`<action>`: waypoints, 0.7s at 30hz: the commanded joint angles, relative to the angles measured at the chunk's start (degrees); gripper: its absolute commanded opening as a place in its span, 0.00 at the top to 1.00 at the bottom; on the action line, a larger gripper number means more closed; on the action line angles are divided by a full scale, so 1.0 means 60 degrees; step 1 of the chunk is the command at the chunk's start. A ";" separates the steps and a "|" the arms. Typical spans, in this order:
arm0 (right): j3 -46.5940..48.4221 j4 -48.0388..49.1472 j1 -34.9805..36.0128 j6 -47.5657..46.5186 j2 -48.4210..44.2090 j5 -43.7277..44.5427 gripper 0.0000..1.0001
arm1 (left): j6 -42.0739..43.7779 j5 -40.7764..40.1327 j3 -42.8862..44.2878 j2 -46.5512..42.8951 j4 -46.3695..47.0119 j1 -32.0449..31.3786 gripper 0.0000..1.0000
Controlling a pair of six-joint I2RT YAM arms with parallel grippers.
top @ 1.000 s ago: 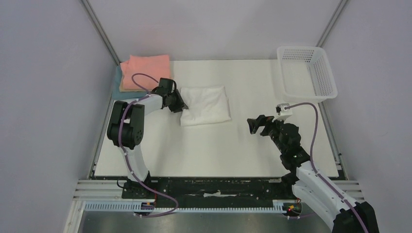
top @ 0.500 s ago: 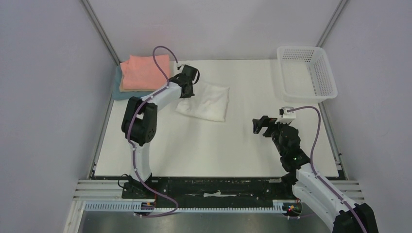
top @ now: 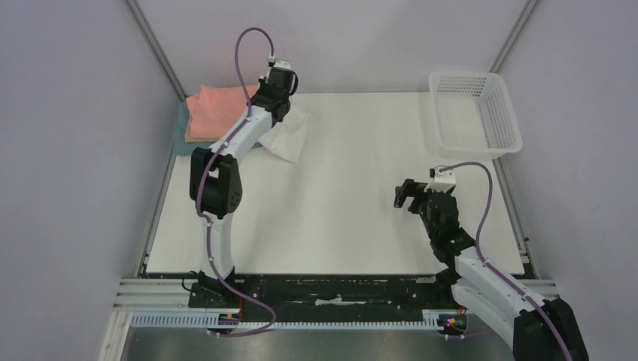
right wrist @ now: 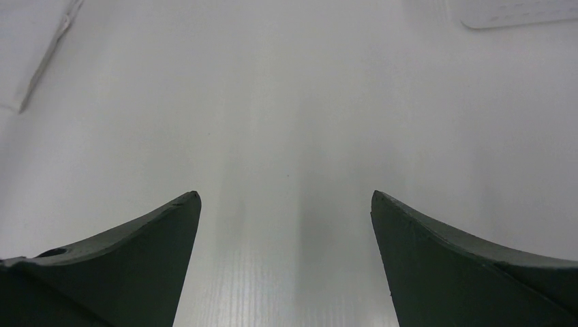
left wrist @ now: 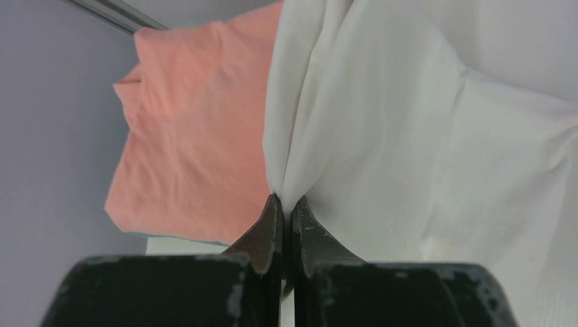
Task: Fold and stack the t-shirts
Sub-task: Put the neatly folded tshirt into the corner of the board with the left arm
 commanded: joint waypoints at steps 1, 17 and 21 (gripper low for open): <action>0.0191 0.0372 -0.0009 -0.0223 0.0237 0.0409 0.02 | 0.1388 -0.0541 0.1023 -0.0074 0.0829 0.0602 0.98; 0.0326 0.0475 -0.0011 -0.0219 0.1031 0.0302 0.02 | 0.0781 -0.0053 0.3579 -0.0363 0.0157 0.1634 0.98; 0.0328 0.0452 -0.0008 -0.0222 0.0995 0.0289 0.02 | 0.0191 0.0262 0.3552 -0.0247 -0.0007 0.1899 0.98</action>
